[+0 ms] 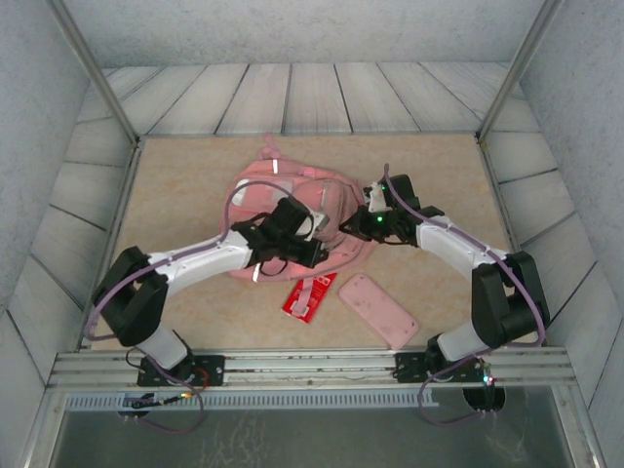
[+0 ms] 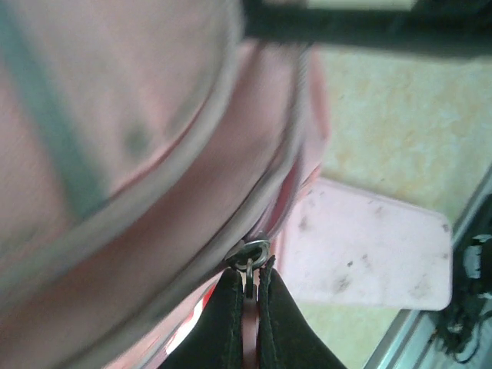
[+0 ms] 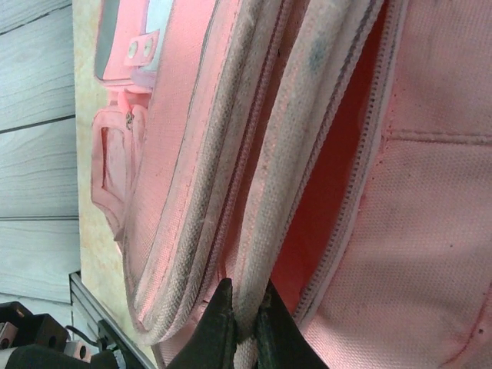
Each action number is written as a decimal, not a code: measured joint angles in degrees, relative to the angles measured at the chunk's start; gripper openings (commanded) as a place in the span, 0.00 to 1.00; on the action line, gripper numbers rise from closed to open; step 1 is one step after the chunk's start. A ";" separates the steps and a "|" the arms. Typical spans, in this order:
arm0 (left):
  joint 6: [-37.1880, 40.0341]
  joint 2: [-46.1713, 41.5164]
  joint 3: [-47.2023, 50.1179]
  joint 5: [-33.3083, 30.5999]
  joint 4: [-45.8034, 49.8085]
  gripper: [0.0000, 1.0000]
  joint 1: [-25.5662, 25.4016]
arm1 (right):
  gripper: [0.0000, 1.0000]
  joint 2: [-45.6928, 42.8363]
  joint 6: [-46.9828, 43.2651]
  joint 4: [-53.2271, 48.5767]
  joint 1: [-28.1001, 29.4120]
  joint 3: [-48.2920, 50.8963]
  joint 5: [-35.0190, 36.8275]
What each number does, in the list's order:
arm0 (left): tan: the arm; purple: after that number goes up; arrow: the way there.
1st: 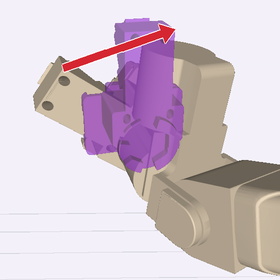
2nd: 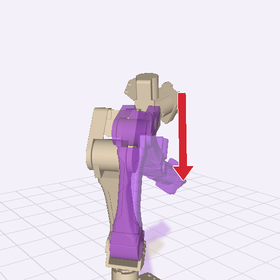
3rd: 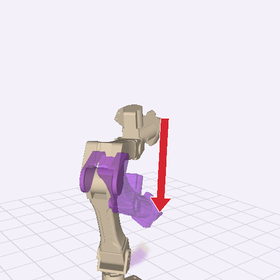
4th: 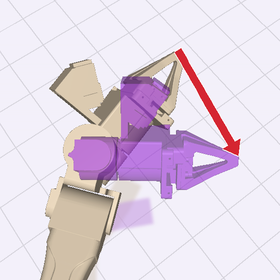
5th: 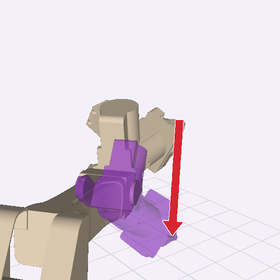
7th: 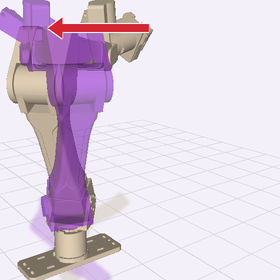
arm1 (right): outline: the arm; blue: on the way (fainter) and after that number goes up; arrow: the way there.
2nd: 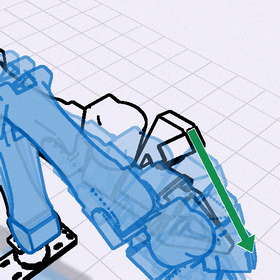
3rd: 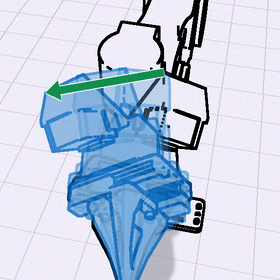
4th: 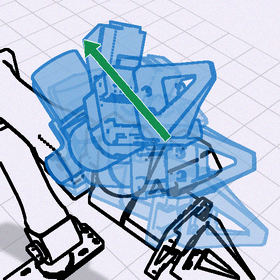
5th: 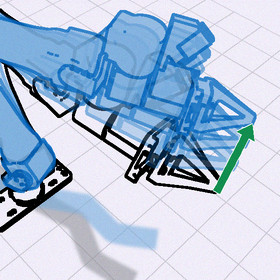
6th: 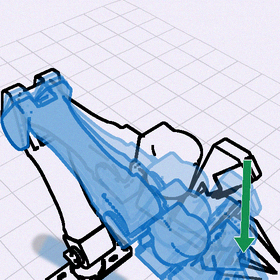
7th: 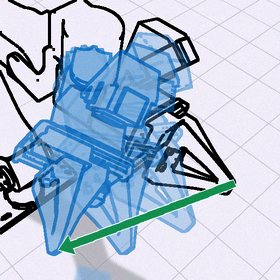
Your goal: Pack the student bag
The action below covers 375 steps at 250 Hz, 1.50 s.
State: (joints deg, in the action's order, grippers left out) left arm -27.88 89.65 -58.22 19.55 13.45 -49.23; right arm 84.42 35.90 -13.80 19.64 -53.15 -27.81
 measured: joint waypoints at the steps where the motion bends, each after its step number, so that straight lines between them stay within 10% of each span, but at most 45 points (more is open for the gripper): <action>1: -0.09 -0.15 0.20 -0.11 0.04 0.00 -0.02 | 0.00 0.00 -0.02 -0.04 0.00 -0.04 0.04; 127: -7.63 -20.52 17.49 -12.22 3.58 0.00 10.25 | 0.00 0.44 -4.09 -2.73 0.35 -2.64 -3.34; 247: -5.38 -14.60 17.55 -10.82 0.87 0.01 12.02 | 0.01 14.78 -9.05 -5.38 0.13 -16.13 -5.97; 375: -1.95 -16.09 18.38 -7.58 3.15 0.55 12.74 | 0.60 5.55 -17.11 -15.67 -1.55 -13.88 4.63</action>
State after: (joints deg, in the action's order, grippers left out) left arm -29.82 73.56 -39.83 11.97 16.60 -36.49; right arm 89.97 18.79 -29.47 18.09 -67.02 -23.18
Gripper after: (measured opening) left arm 0.498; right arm 0.526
